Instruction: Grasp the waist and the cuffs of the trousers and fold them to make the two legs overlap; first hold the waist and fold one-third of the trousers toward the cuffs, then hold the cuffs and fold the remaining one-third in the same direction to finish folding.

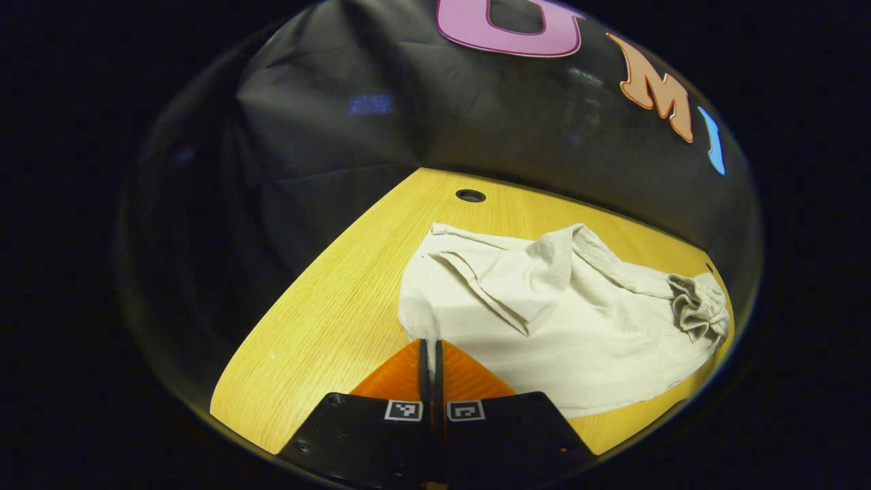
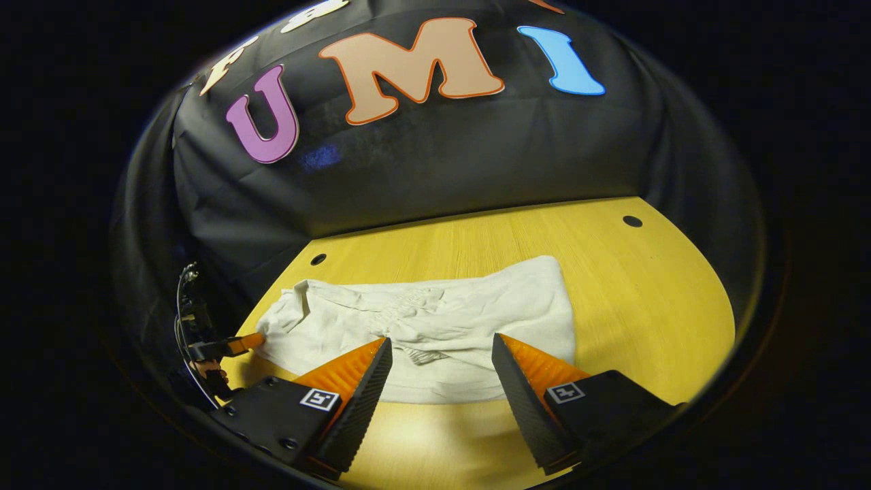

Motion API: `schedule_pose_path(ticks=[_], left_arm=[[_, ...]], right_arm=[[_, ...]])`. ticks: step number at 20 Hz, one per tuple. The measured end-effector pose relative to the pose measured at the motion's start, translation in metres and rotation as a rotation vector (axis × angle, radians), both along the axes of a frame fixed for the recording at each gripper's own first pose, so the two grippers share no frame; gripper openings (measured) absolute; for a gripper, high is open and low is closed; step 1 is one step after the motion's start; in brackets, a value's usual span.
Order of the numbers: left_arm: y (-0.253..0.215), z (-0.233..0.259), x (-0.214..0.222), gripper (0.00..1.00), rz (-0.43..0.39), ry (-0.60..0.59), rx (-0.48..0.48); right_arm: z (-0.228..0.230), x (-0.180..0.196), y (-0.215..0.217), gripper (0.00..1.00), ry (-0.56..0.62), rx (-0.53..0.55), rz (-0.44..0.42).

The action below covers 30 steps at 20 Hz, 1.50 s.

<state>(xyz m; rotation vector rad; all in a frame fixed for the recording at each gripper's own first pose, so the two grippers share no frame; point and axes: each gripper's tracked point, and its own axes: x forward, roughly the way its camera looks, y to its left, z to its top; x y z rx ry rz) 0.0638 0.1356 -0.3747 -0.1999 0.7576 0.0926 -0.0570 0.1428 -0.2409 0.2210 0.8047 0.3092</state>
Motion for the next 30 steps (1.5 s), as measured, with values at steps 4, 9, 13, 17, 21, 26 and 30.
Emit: schedule_pose_path(ticks=[4,9,13,17,21,26,30], left_arm=[[-0.016,0.042,0.013,0.0,0.023,-0.072,-0.042],[-0.057,0.1,0.034,0.0,-0.014,-0.168,-0.062],[-0.096,0.145,0.045,0.0,-0.048,-0.232,-0.085],[-0.137,0.176,0.051,0.0,-0.093,-0.276,-0.095],[-0.184,0.205,0.057,0.0,-0.149,-0.317,-0.105],[-0.246,0.23,0.067,0.0,-0.238,-0.348,-0.111],[-0.308,0.243,0.071,0.0,-0.326,-0.369,-0.13]], right_arm=[[0.003,0.003,-0.023,0.95,-0.011,0.002,0.0],[0.008,0.008,-0.048,0.95,-0.026,0.025,0.003],[0.01,0.009,-0.069,0.95,-0.036,0.044,0.001],[0.012,0.01,-0.093,0.95,-0.042,0.055,-0.007],[0.011,0.007,-0.119,0.95,-0.037,0.069,-0.026],[0.014,0.004,-0.151,0.94,-0.044,0.081,-0.055],[0.014,-0.001,-0.182,0.95,-0.043,0.082,-0.088]])
